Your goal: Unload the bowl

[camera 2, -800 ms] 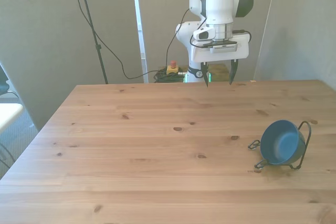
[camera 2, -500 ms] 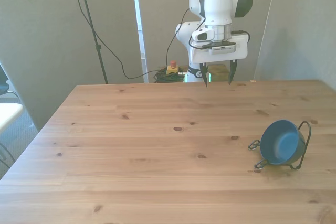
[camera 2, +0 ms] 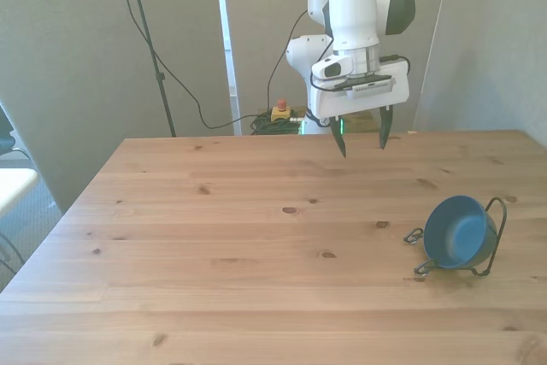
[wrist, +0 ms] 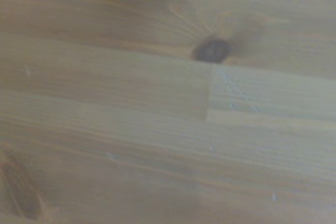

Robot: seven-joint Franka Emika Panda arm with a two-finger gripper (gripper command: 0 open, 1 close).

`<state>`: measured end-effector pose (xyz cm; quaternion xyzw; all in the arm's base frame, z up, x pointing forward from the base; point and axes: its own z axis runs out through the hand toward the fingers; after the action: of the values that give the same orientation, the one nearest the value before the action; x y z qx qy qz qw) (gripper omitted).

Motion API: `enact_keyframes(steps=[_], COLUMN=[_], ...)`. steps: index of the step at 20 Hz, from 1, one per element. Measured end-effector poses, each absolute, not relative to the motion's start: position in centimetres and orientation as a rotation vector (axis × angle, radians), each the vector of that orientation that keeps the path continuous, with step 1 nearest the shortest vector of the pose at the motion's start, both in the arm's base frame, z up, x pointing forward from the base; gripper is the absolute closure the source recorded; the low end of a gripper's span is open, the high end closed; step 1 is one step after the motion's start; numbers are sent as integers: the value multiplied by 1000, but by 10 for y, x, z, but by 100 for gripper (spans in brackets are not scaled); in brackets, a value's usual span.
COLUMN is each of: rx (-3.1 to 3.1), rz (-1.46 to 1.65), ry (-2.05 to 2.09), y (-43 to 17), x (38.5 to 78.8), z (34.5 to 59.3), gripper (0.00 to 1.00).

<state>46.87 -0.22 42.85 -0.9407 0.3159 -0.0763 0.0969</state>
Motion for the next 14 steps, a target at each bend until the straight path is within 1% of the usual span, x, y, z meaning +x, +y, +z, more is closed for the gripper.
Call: enact_keyframes(steps=[9, 14], rx=[-2730, -2714], rz=[-260, -280], ry=[722, 689], y=[8, 19], x=[538, 573], z=[441, 450], gripper=[0, 0])
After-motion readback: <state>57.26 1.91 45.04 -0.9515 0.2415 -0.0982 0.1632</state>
